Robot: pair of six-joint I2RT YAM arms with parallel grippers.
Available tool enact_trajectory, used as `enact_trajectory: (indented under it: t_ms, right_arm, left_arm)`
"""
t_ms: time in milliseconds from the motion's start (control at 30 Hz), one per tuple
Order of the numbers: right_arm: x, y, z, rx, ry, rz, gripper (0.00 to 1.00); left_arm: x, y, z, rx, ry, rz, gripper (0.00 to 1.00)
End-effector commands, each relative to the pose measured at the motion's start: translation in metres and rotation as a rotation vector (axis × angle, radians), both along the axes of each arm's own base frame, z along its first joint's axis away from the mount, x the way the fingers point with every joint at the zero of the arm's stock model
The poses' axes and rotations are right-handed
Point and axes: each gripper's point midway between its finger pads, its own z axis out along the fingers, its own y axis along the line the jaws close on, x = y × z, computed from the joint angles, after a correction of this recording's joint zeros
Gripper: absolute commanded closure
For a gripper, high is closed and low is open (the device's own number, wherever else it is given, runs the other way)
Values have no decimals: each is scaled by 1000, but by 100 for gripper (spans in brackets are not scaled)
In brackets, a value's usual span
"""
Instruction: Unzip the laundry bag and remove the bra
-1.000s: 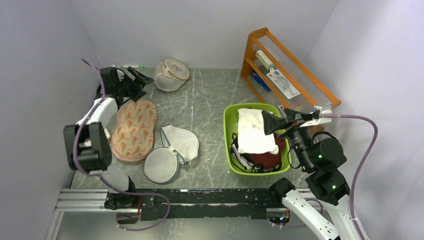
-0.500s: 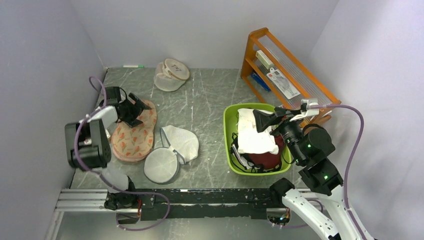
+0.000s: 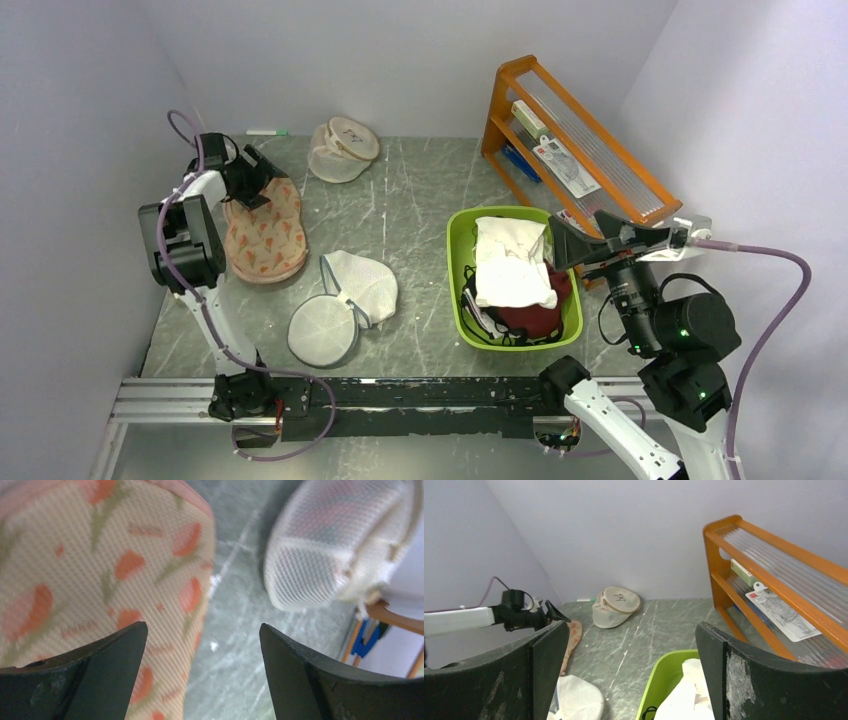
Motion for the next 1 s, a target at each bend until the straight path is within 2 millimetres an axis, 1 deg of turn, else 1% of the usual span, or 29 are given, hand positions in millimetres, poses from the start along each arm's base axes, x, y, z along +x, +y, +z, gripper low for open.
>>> enact_trajectory:
  t_ms: [0,67,133,167,200,300,367,400,433,500,533,567,600,667,733,767,800,833,867,967]
  right_arm:
    - [12,-1,-17,-58,55,-39,0]
    - [17,3,-20,-56,61,-33,0]
    - [25,12,-23,-60,71,-14,0]
    - [27,15,-25,-62,72,-3,0]
    - [30,19,-27,-63,77,6,0]
    - [36,27,-31,-69,82,29,0]
    - [38,30,-28,-68,72,39,0]
    - [42,33,-38,-83,87,41,0]
    - [44,35,-41,-85,89,44,0]
    - [46,36,-43,-87,92,44,0]
    - [46,36,-45,-88,94,44,0]
    - [47,37,-46,-87,96,44,0]
    - [47,37,-49,-85,97,46,0]
    - [46,37,-54,-80,98,49,0]
    - [44,36,-58,-80,99,46,0]
    - [43,34,-60,-84,97,40,0]
    - [43,32,-62,-89,99,33,0]
    - [43,30,-62,-92,100,24,0]
    - [42,28,-62,-98,102,15,0]
    - [37,20,-55,-109,99,-8,0]
  left_arm:
    - [-9,-19,99,63,-235,-71,5]
    - [-22,-36,126,78,-275,-104,5]
    - [-45,-59,141,58,-271,-159,5]
    - [-60,-71,143,41,-274,-188,5]
    - [-76,-87,150,20,-299,-233,5]
    - [-135,-136,155,-19,-338,-390,5]
    - [-178,-174,150,-43,-340,-512,5]
    - [-199,-189,144,-49,-329,-555,5]
    - [-222,-211,139,-63,-312,-610,5]
    - [-258,-234,122,-94,-268,-668,5]
    - [-273,-240,108,-96,-225,-680,5]
    - [-283,-243,99,-84,-198,-676,5]
    - [-290,-244,91,-70,-179,-673,5]
    - [-295,-240,71,-29,-140,-645,5]
    - [-289,-232,50,23,-93,-603,5]
    - [-285,-227,33,65,-42,-577,5]
    - [-277,-221,26,109,-28,-552,5]
    - [-270,-217,12,146,12,-546,5]
    - [-259,-215,7,174,19,-533,5]
    - [-220,-207,0,225,-10,-463,5]
